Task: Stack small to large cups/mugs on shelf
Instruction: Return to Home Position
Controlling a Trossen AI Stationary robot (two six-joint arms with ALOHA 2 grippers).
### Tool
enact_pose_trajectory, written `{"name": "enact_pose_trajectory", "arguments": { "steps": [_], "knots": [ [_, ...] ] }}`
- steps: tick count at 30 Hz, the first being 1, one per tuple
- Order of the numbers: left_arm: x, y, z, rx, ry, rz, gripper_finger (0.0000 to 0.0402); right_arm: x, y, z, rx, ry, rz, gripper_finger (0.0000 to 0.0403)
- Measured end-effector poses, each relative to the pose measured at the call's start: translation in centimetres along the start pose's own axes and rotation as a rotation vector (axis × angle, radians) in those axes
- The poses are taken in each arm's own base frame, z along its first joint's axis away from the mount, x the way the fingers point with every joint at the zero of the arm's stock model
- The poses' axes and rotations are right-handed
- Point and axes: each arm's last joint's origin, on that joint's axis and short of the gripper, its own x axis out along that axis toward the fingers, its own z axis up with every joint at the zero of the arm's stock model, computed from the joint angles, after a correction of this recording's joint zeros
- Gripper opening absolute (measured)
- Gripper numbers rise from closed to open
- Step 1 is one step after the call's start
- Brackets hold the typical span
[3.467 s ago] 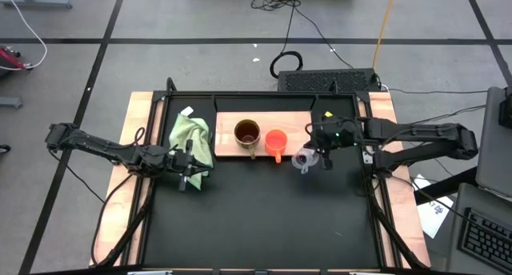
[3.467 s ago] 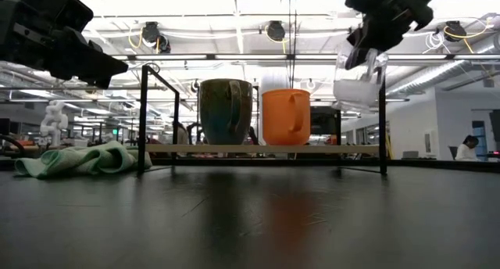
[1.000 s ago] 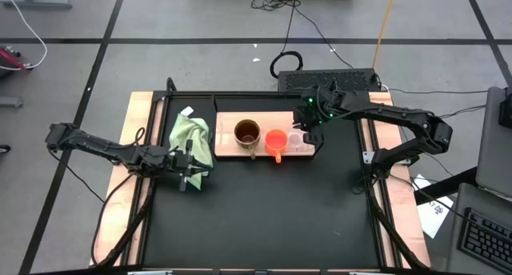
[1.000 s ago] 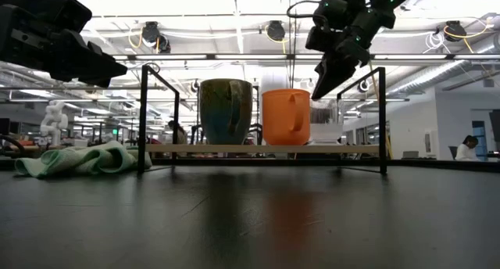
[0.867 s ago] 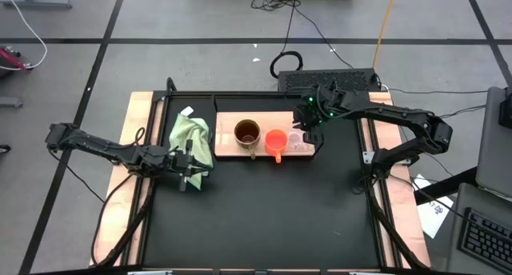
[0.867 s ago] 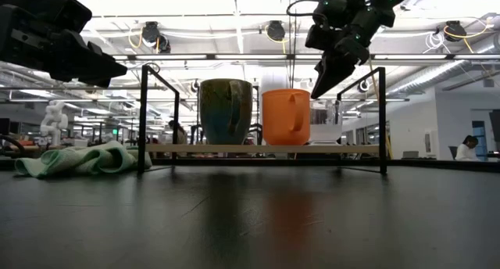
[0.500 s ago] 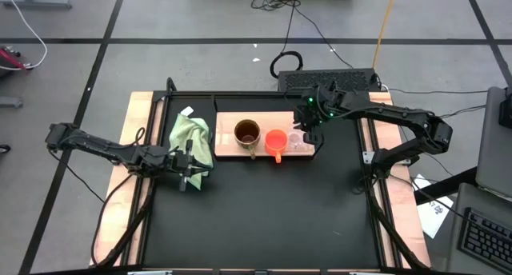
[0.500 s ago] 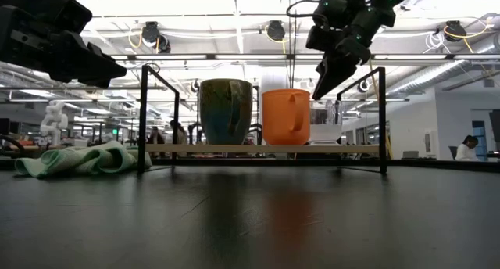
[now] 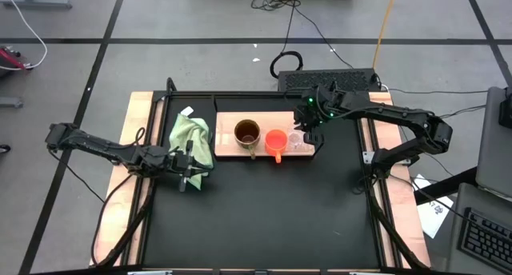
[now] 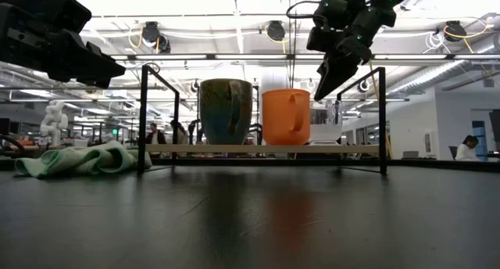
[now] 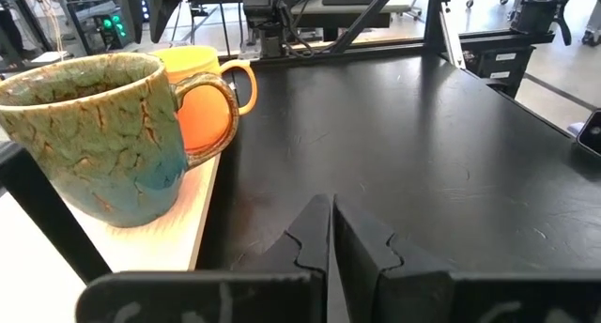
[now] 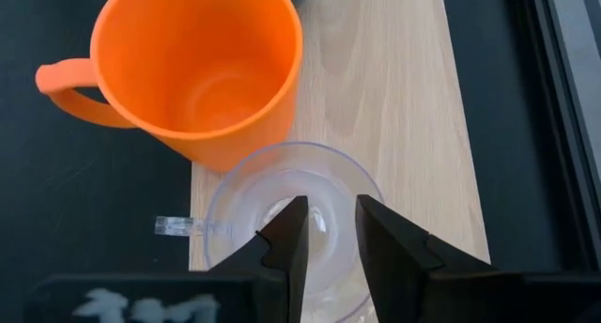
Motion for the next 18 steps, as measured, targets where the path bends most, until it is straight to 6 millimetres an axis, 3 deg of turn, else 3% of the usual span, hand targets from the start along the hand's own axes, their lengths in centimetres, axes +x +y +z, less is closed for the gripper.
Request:
{"name": "enact_pose_trajectory", "arguments": {
  "steps": [10, 18],
  "knots": [
    [0.0, 0.0, 0.0, 0.004, -0.002, 0.000, 0.0021, 0.2, -0.4, -0.9, 0.040, 0.075, 0.015, 0.0084],
    [0.0, 0.0, 0.0, 0.004, -0.005, 0.002, 0.0021, 1.6, -0.8, -1.0, 0.030, 0.103, 0.024, 0.0081]
  ]
}}
